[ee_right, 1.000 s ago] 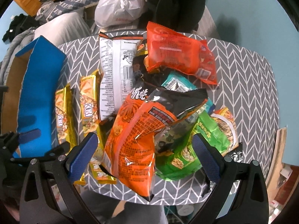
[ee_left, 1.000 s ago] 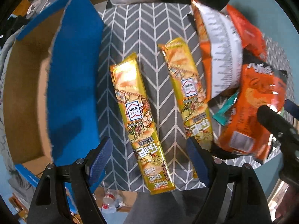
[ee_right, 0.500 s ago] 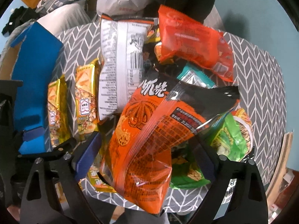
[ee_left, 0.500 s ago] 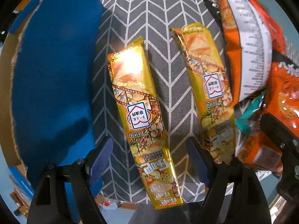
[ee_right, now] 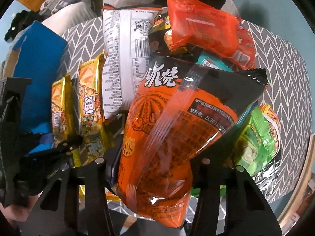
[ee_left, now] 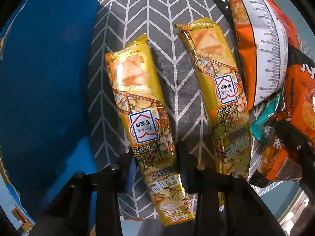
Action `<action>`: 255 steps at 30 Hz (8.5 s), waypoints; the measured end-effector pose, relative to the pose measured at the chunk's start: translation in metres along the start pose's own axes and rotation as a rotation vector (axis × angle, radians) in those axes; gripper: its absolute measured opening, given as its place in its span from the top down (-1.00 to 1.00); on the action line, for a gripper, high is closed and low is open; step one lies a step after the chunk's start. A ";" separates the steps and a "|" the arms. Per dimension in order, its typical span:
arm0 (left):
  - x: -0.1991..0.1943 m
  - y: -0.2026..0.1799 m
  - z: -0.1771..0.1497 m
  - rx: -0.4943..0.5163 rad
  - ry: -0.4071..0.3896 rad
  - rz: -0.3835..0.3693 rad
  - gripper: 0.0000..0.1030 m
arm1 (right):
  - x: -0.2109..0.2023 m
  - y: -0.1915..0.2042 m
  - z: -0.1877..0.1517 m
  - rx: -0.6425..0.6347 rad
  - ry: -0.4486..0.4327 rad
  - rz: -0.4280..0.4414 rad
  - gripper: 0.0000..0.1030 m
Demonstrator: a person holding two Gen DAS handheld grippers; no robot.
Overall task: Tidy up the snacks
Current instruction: 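Grasp a yellow snack stick with the left tool while the right tool grasps an orange bag, then carry the yellow stick and orange bag with both tools over the box, then open both tools to drop the stick and bag into the box, then grasp another yellow stick with the left tool while the right tool grasps a green bag, then carry the yellow stick and green bag with both tools over the box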
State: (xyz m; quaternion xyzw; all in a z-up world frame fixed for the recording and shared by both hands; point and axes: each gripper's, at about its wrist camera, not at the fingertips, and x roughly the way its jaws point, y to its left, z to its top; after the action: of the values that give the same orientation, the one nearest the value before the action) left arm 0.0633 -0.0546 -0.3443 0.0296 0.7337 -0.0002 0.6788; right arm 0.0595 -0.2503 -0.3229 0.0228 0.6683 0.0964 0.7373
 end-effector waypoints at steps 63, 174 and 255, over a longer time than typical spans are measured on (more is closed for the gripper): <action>-0.227 0.120 -0.086 -0.172 -0.317 -0.084 0.40 | -0.158 0.122 0.016 -0.349 -0.159 0.147 0.01; -0.190 -0.007 -0.039 0.125 -0.182 -0.095 -0.37 | -0.132 -0.038 -0.040 0.173 -0.083 0.030 -0.52; -0.048 -0.051 -0.033 0.029 -0.081 -0.035 0.37 | -0.055 -0.044 -0.044 -0.016 0.016 0.000 0.34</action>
State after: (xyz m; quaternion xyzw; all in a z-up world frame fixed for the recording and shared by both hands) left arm 0.0316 -0.1062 -0.2954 0.0265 0.7059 -0.0238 0.7074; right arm 0.0157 -0.3076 -0.2807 0.0162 0.6733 0.1018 0.7321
